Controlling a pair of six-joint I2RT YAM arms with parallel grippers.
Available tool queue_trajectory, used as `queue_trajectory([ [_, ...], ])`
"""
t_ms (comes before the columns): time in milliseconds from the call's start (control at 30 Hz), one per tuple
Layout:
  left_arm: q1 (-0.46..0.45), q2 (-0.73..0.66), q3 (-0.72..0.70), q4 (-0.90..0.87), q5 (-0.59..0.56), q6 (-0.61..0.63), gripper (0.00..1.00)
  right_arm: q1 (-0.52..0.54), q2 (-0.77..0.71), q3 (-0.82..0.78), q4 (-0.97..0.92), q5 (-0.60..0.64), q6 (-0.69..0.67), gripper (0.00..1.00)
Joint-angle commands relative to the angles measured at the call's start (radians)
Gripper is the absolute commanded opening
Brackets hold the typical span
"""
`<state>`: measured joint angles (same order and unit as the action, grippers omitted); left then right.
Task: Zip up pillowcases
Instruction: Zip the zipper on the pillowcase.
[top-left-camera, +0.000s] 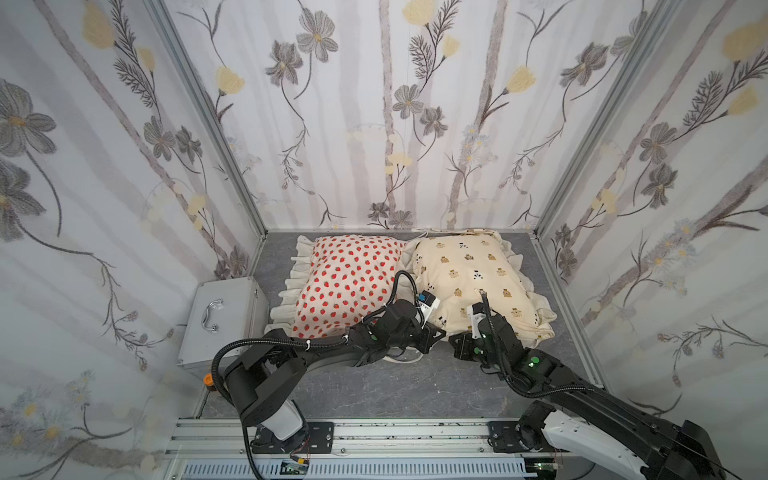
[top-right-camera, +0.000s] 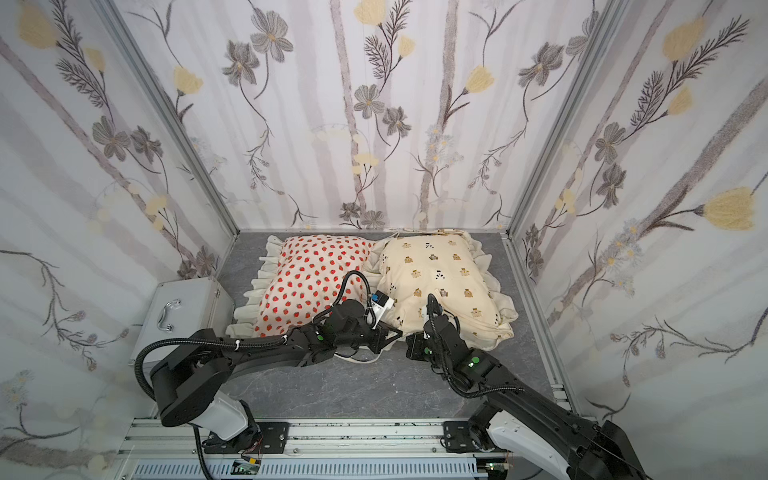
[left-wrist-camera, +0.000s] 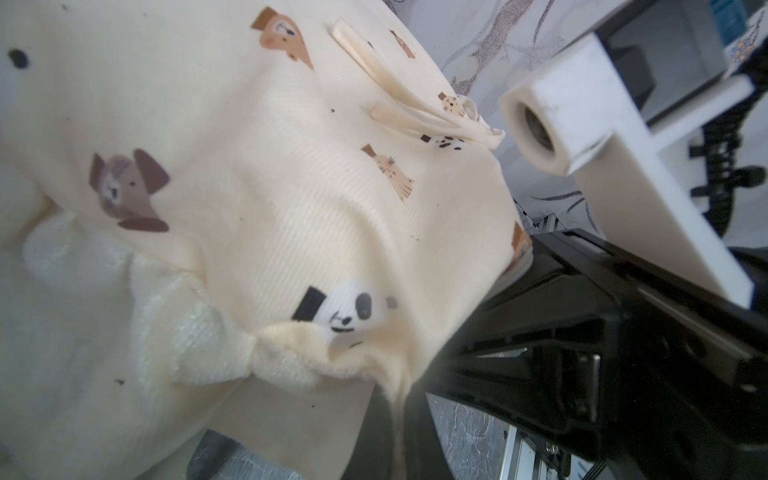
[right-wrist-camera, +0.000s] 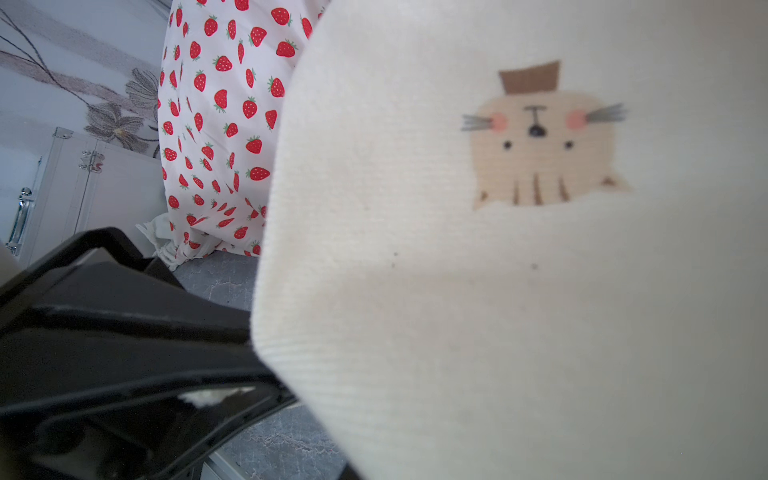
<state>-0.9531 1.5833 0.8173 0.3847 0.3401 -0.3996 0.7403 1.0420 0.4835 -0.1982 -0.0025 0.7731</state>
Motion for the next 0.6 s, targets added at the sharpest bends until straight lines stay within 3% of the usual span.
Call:
queue_trajectory([
  [0, -0.001, -0.002, 0.003, 0.029, -0.003, 0.001, 0.00, -0.001, 0.002, 0.010, 0.058, -0.001, -0.008, 0.05],
  [567, -0.001, -0.025, -0.011, 0.036, -0.127, -0.031, 0.00, -0.013, -0.009, 0.013, -0.024, -0.003, 0.061, 0.00],
])
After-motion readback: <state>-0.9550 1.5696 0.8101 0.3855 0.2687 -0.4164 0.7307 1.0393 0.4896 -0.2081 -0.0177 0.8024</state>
